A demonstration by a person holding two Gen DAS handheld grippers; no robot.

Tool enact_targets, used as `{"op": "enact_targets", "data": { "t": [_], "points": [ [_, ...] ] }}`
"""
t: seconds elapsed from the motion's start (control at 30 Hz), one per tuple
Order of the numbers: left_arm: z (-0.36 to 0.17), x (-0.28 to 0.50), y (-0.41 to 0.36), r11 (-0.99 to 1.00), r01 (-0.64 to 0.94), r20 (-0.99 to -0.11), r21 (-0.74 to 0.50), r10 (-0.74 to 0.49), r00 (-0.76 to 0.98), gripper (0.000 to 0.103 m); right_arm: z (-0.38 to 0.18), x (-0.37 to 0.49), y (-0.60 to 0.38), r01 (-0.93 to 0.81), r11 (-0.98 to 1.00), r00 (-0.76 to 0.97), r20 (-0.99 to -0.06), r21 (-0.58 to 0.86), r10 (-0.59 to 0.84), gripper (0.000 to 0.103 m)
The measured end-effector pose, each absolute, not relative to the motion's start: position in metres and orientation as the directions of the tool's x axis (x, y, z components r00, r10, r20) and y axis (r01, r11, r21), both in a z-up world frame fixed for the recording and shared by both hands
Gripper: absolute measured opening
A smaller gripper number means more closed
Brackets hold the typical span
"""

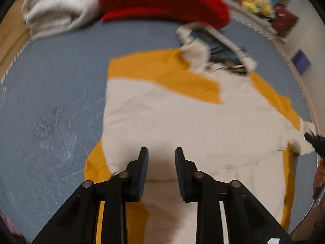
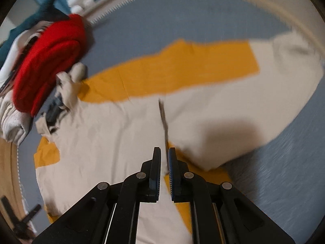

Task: Fold large clothes

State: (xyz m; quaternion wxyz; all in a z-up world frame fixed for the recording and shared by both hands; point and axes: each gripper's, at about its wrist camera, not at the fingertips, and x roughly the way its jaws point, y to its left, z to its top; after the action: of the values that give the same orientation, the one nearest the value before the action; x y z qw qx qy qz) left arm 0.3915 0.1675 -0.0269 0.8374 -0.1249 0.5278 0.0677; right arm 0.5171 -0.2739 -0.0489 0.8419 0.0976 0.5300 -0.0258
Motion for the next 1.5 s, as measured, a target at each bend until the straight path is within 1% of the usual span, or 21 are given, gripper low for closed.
{"op": "enact_targets", "data": {
  "t": [0.1,0.13,0.17,0.23,0.27,0.3,0.43,0.53,0.6,0.63,0.67,0.7,0.87,1.0,1.13,1.27,1.43,1.5],
  "points": [
    [-0.006,0.388,0.149,0.973,-0.178,-0.874,-0.145,-0.042,0.484,0.029,-0.021,0.52,-0.295,0.169,0.978,0.507,-0.862,0.119,0.018,0.014],
    [-0.004,0.392,0.145,0.975,-0.168,-0.87,-0.144,-0.044,0.491,0.029,-0.015,0.521,-0.302,0.186,0.974,0.526,-0.851,0.127,0.01,0.019],
    [0.001,0.39,0.137,0.977,-0.154,-0.863,-0.144,-0.048,0.502,0.029,-0.008,0.52,-0.312,0.207,0.968,0.543,-0.84,0.139,0.004,0.027],
    [0.007,0.389,0.127,0.98,-0.131,-0.854,-0.149,-0.061,0.516,0.029,0.004,0.519,-0.329,0.234,0.958,0.566,-0.824,0.166,0.004,0.04],
    [0.008,0.386,0.12,0.981,-0.119,-0.852,-0.152,-0.069,0.518,0.029,0.007,0.518,-0.336,0.238,0.956,0.573,-0.82,0.17,0.003,0.044],
    [0.01,0.384,0.113,0.983,-0.102,-0.852,-0.152,-0.078,0.517,0.029,0.011,0.516,-0.343,0.24,0.956,0.581,-0.814,0.168,-0.002,0.044],
    [0.013,0.376,0.089,0.989,-0.04,-0.85,-0.142,-0.101,0.518,0.029,0.025,0.509,-0.377,0.241,0.961,0.614,-0.788,0.137,-0.042,0.044],
    [0.011,0.375,0.079,0.986,-0.009,-0.851,-0.169,-0.141,0.507,0.029,0.031,0.503,-0.418,0.268,0.955,0.631,-0.772,0.126,-0.075,0.044],
    [0.008,0.376,0.075,0.985,-0.005,-0.853,-0.171,-0.146,0.501,0.029,0.029,0.5,-0.447,0.305,0.945,0.63,-0.769,0.117,-0.108,0.043],
    [0.006,0.376,0.074,0.986,-0.004,-0.855,-0.167,-0.143,0.499,0.029,0.027,0.497,-0.465,0.328,0.937,0.629,-0.768,0.122,-0.12,0.035],
    [0.005,0.377,0.074,0.986,-0.003,-0.856,-0.165,-0.142,0.498,0.029,0.023,0.496,-0.483,0.348,0.927,0.624,-0.772,0.136,-0.121,0.013],
    [0.004,0.377,0.074,0.987,-0.003,-0.857,-0.164,-0.14,0.496,0.029,0.018,0.497,-0.499,0.366,0.918,0.617,-0.778,0.154,-0.115,0.007],
    [-0.001,0.381,0.072,0.985,-0.004,-0.862,-0.173,-0.15,0.485,0.029,-0.006,0.498,-0.556,0.439,0.87,0.613,-0.783,0.226,-0.106,0.008],
    [-0.01,0.387,0.066,0.985,0.007,-0.868,-0.173,-0.156,0.472,0.029,-0.031,0.499,-0.582,0.486,0.828,0.601,-0.795,0.279,-0.084,0.011],
    [-0.016,0.395,0.062,0.983,0.003,-0.868,-0.183,-0.163,0.469,0.029,-0.056,0.5,-0.599,0.534,0.78,0.586,-0.808,0.326,-0.063,0.017],
    [-0.023,0.402,0.061,0.982,-0.001,-0.869,-0.189,-0.167,0.466,0.029,-0.085,0.501,-0.62,0.57,0.722,0.582,-0.813,0.392,-0.019,0.018],
    [-0.031,0.409,0.061,0.983,-0.007,-0.874,-0.185,-0.161,0.458,0.029,-0.109,0.505,-0.645,0.603,0.648,0.6,-0.8,0.465,0.016,0.021],
    [-0.033,0.412,0.063,0.983,-0.019,-0.875,-0.185,-0.156,0.458,0.029,-0.117,0.506,-0.654,0.6,0.61,0.637,-0.771,0.517,0.026,0.021]
  ]
}}
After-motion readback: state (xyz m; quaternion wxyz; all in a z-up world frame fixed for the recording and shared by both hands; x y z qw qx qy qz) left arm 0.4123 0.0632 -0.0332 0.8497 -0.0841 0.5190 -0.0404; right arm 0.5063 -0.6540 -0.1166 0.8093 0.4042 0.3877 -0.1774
